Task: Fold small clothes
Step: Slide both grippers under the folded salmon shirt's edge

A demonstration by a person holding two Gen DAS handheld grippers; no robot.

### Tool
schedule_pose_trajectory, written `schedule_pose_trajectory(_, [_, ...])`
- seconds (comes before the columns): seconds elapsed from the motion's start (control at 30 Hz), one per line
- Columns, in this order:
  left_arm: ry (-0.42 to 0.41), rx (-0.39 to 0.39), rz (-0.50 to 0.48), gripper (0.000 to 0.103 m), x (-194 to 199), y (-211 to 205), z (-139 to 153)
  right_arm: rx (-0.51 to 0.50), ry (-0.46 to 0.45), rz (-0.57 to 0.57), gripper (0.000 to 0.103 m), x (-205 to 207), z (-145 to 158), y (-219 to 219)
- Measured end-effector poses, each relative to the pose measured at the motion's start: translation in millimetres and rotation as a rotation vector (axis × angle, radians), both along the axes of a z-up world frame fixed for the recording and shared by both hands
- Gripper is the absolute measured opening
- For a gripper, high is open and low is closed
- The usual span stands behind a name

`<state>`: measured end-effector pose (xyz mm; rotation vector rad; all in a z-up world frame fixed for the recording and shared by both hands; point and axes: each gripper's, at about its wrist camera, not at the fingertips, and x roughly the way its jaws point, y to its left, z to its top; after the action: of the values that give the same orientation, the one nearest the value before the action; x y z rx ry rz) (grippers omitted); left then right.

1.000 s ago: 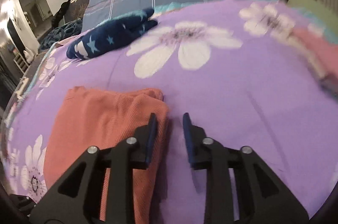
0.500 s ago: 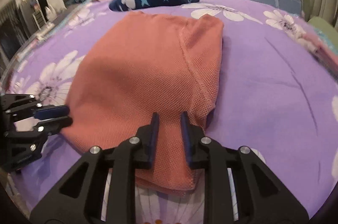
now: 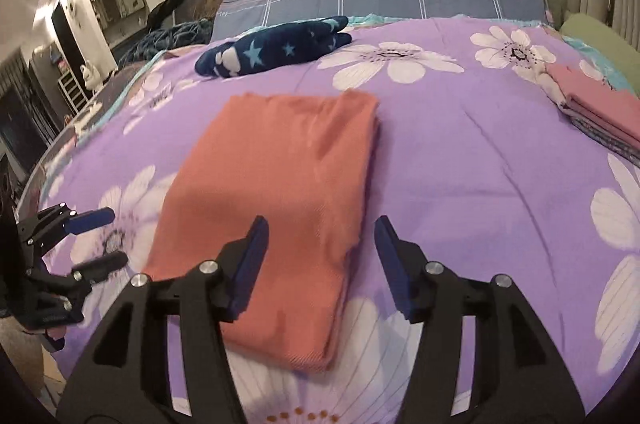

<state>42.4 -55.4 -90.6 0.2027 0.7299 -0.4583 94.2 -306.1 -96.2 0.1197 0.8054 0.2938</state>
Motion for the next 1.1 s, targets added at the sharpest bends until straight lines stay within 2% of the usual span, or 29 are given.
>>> schedule_pose_trajectory(0.13, [0.027, -0.027, -0.007, 0.064, 28, -3, 1, 0.081, 0.066, -0.011, 0.059, 15, -7, -12])
schedule_pose_trajectory(0.33, [0.15, -0.076, -0.012, 0.066, 69, -10, -20, 0.201, 0.177, -0.005, 0.059, 32, -33, -23])
schedule_pose_trajectory(0.5, [0.224, -0.105, -0.024, 0.067, 91, -15, -34, 0.279, 0.213, 0.042, 0.067, 39, -39, -29])
schedule_pose_trajectory(0.6, [0.259, -0.138, -0.038, 0.072, 99, -18, -39, 0.306, 0.24, 0.074, 0.071, 45, -41, -30])
schedule_pose_trajectory(0.77, [0.271, -0.136, -0.064, 0.08, 104, -24, -45, 0.359, 0.274, 0.106, 0.071, 62, -45, -29])
schedule_pose_trajectory(0.97, [0.322, -0.262, -0.085, 0.083, 121, -15, -54, 0.364, 0.307, 0.135, 0.071, 84, -56, -19])
schedule_pose_trajectory(1.1, [0.335, -0.301, -0.091, 0.083, 129, -15, -56, 0.344, 0.291, 0.147, 0.071, 93, -57, -12])
